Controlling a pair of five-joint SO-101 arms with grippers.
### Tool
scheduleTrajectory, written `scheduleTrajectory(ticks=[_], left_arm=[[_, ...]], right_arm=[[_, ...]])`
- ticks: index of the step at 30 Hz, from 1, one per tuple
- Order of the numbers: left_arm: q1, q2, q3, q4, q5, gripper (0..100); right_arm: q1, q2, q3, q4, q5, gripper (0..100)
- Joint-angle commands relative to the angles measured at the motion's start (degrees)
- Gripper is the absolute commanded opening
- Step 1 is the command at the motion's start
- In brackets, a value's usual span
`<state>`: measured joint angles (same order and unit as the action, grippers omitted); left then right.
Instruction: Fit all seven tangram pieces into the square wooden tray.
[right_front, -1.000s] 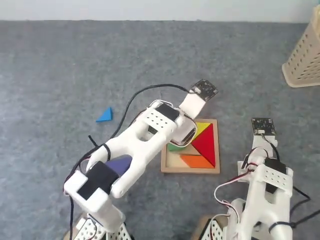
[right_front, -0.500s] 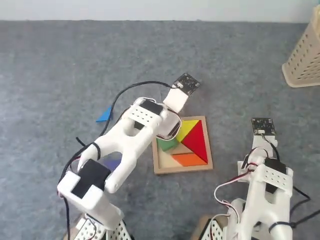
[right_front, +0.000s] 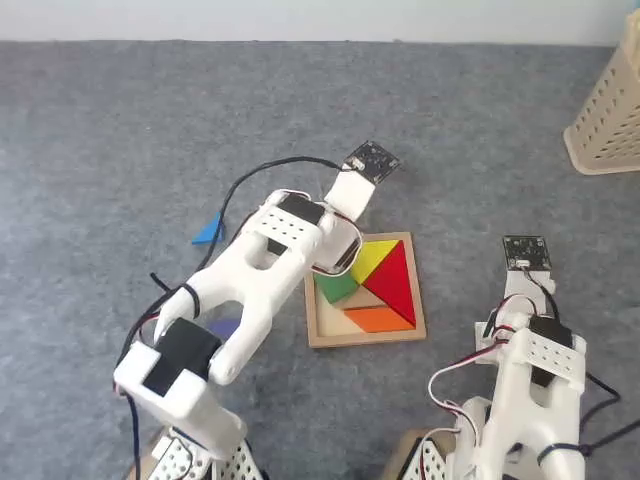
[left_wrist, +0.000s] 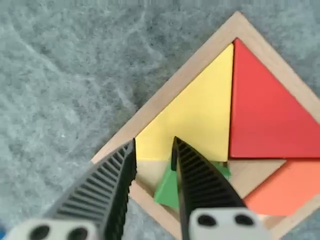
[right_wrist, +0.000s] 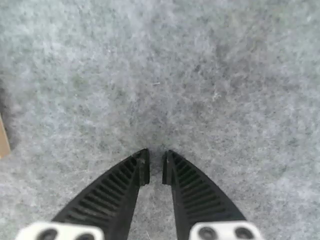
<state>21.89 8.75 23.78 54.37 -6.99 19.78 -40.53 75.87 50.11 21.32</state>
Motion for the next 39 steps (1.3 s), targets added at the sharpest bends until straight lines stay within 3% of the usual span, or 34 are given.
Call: scheduleTrajectory(ticks=[1, 7, 24, 34, 39], left_arm=[[-2.1, -3.1, -2.2, 0.6, 0.1, 11], [-5.8, -3.0, -0.9, 0.9, 1.5, 11], [-1.1, -3.3, 5.8, 0.9, 4.4, 11], [1.0, -17.8, 7.0, 5.9, 4.5, 11], [1.1, -16.9, 14.2, 2.3, 3.1, 11]], right_arm=[[-0.6, -1.5, -0.3, -0.8, -0.2, 8.1], [-0.6, -1.5, -0.3, -0.8, -0.2, 8.1], [-0.6, -1.5, -0.3, -0.8, -0.2, 8.2], [-0.6, -1.5, -0.3, -0.8, -0.2, 8.2], [-0.6, -1.5, -0.3, -0.8, -0.2, 8.2]])
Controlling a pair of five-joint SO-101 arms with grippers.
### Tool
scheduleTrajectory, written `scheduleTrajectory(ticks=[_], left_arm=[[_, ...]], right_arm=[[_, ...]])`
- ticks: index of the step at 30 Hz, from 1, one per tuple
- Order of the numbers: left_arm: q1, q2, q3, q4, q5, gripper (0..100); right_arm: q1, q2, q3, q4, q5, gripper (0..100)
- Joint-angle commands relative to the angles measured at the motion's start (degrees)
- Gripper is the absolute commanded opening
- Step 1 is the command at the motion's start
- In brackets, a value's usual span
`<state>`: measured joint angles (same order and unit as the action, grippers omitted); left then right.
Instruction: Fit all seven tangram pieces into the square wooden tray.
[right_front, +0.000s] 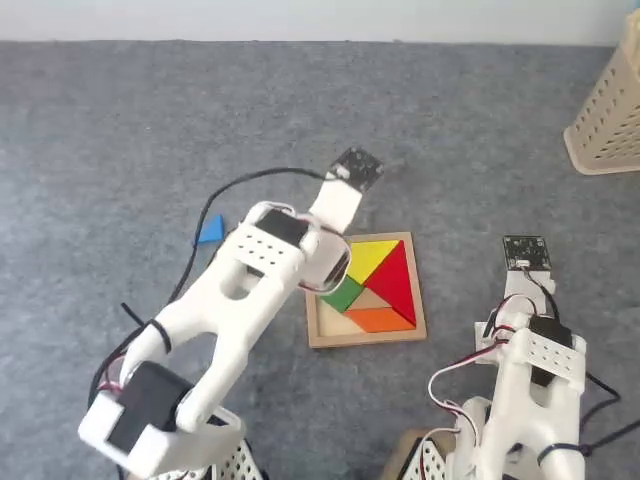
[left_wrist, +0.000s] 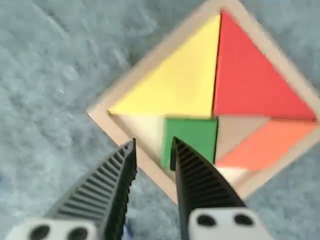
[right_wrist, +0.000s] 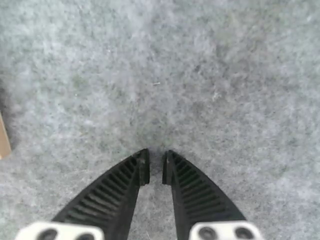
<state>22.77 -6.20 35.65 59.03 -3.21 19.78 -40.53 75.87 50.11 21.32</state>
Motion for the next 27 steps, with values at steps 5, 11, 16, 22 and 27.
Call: scheduleTrajectory(ticks=[5, 11, 16, 22, 27], left_arm=[[0.4, 4.7, 4.8, -6.6, -1.3, 11], [5.1, 12.7, -2.8, -3.6, -1.0, 11], [5.7, 13.2, -4.5, -3.5, -0.9, 11], [1.1, 1.9, -4.4, 1.0, -1.1, 11], [-12.3, -10.4, -4.4, 4.6, -1.9, 12]], right_arm=[[-0.6, -1.5, -0.3, -0.8, -0.2, 8.2], [-0.6, -1.5, -0.3, -0.8, -0.2, 8.1], [-0.6, -1.5, -0.3, -0.8, -0.2, 8.1], [-0.6, -1.5, -0.3, -0.8, -0.2, 8.1], [-0.6, -1.5, -0.3, -0.8, -0.2, 8.1]])
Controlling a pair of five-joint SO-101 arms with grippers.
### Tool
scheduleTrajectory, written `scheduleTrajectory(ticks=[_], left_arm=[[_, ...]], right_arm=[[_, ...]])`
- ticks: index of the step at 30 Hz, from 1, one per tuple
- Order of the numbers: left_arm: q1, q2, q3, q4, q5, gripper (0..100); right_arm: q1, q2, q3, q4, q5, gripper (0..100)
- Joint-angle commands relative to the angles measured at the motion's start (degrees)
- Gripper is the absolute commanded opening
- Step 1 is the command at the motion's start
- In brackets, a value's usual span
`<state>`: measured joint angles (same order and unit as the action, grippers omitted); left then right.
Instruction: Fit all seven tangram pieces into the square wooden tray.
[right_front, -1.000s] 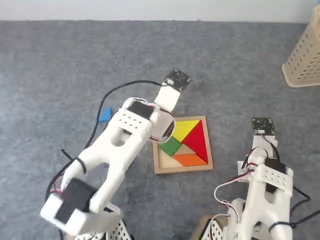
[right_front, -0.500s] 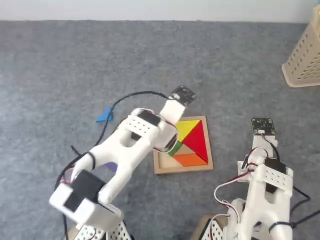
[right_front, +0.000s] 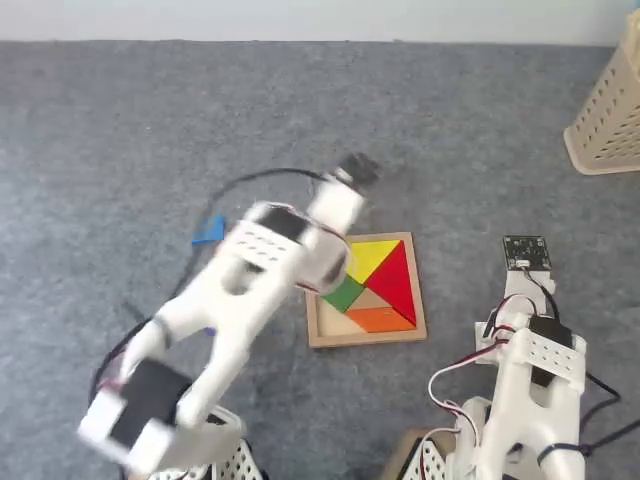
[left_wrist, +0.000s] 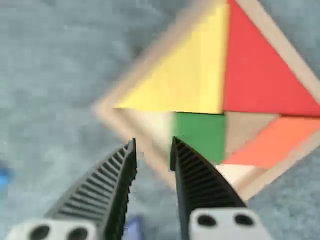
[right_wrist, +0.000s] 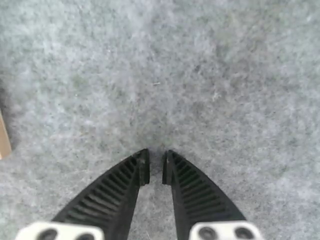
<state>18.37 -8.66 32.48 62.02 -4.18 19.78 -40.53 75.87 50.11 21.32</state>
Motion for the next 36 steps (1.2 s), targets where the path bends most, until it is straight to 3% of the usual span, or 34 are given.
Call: scheduleTrajectory(ticks=[1, 5, 8, 13, 17, 20, 24, 29, 36], left_arm=[[-11.3, -8.6, -1.3, 1.8, -2.1, 12], [-23.7, -5.8, -1.3, 1.8, -9.8, 12], [-28.8, -1.3, -1.0, 3.4, -16.1, 12], [-28.2, -0.3, 2.7, 15.0, -28.2, 11], [-26.7, -10.0, 12.7, 16.3, -36.2, 12], [-24.4, -17.8, 20.3, 16.7, -42.9, 21], [-20.3, -23.9, 26.4, 16.4, -45.3, 24], [-13.6, -21.8, 29.5, 14.7, -45.9, 24], [-13.5, -10.5, 27.9, 5.3, -42.5, 24]], right_arm=[[-0.6, -1.5, -0.3, -0.8, -0.2, 8.1], [-0.6, -1.5, -0.3, -0.8, -0.2, 8.1], [-0.6, -1.5, -0.3, -0.8, -0.2, 8.1], [-0.6, -1.5, -0.3, -0.8, -0.2, 8.1], [-0.6, -1.5, -0.3, -0.8, -0.2, 8.1], [-0.6, -1.5, -0.3, -0.8, -0.2, 8.1], [-0.6, -1.5, -0.3, -0.8, -0.2, 8.1], [-0.6, -1.5, -0.3, -0.8, -0.2, 8.1], [-0.5, -1.5, -0.3, -0.8, -0.2, 8.1]])
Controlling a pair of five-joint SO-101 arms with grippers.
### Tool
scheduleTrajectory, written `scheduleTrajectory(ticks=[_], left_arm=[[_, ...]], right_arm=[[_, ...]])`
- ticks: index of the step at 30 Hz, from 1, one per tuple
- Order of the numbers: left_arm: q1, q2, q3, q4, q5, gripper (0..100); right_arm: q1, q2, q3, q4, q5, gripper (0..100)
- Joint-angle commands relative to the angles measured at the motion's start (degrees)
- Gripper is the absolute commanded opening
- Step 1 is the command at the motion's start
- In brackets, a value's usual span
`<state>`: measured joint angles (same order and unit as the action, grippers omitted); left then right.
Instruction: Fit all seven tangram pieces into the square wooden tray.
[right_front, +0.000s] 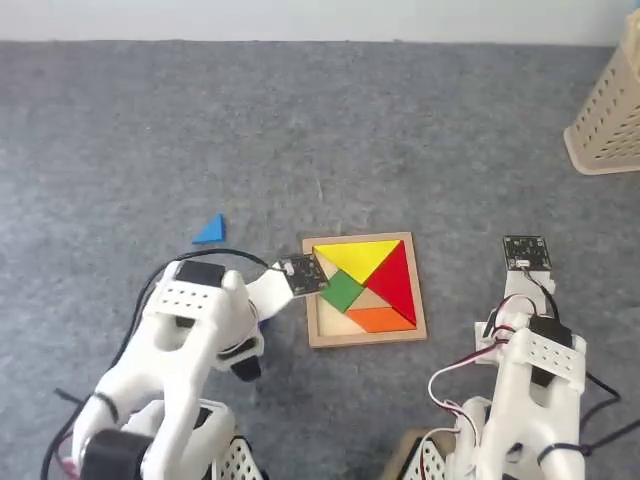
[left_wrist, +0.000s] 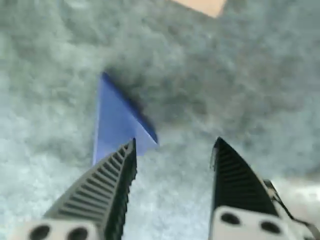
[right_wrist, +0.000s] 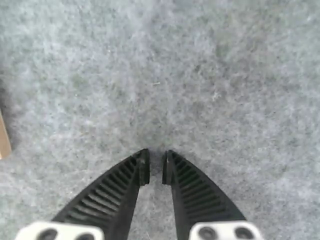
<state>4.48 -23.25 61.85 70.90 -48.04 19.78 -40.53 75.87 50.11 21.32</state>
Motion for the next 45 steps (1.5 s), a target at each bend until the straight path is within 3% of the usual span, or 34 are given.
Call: scheduleTrajectory(ticks=[1, 9, 14, 17, 23, 29, 33, 37, 41, 45], left_arm=[[0.0, 6.4, -2.2, -4.4, 1.3, 24], [-8.4, 19.7, -13.6, -6.2, 0.9, 21], [-8.7, 22.4, -14.6, -6.4, -0.3, 21], [-9.0, 21.5, -15.1, -6.3, 0.0, 19], [-9.0, 15.2, -15.1, -4.0, 0.1, 2], [-7.8, 5.5, -18.7, 6.2, 0.1, 1], [-3.5, 1.3, -21.5, 11.6, 1.8, 1], [4.4, 0.3, -21.8, 12.0, 7.0, 1], [14.1, 1.8, -21.4, 6.9, 10.0, 1], [21.5, 4.7, -21.7, 1.1, 6.1, 1]], right_arm=[[-0.5, -1.5, -0.3, -0.8, -0.2, 8.1], [-0.4, -1.5, -0.3, -0.8, -0.2, 8.1], [-0.5, -1.5, -0.3, -0.8, -0.2, 8.1], [-0.5, -1.5, -0.3, -0.8, -0.2, 8.1], [-0.5, -1.4, -0.3, -0.8, -0.2, 8.1], [-0.5, -1.4, -0.3, -0.8, -0.2, 8.1], [-0.5, -1.4, -0.3, -0.8, -0.2, 8.1], [-0.5, -1.4, -0.3, -0.8, -0.2, 8.1], [-0.5, -1.4, -0.3, -0.8, -0.2, 8.1], [-0.5, -1.4, -0.3, -0.8, -0.2, 8.1]])
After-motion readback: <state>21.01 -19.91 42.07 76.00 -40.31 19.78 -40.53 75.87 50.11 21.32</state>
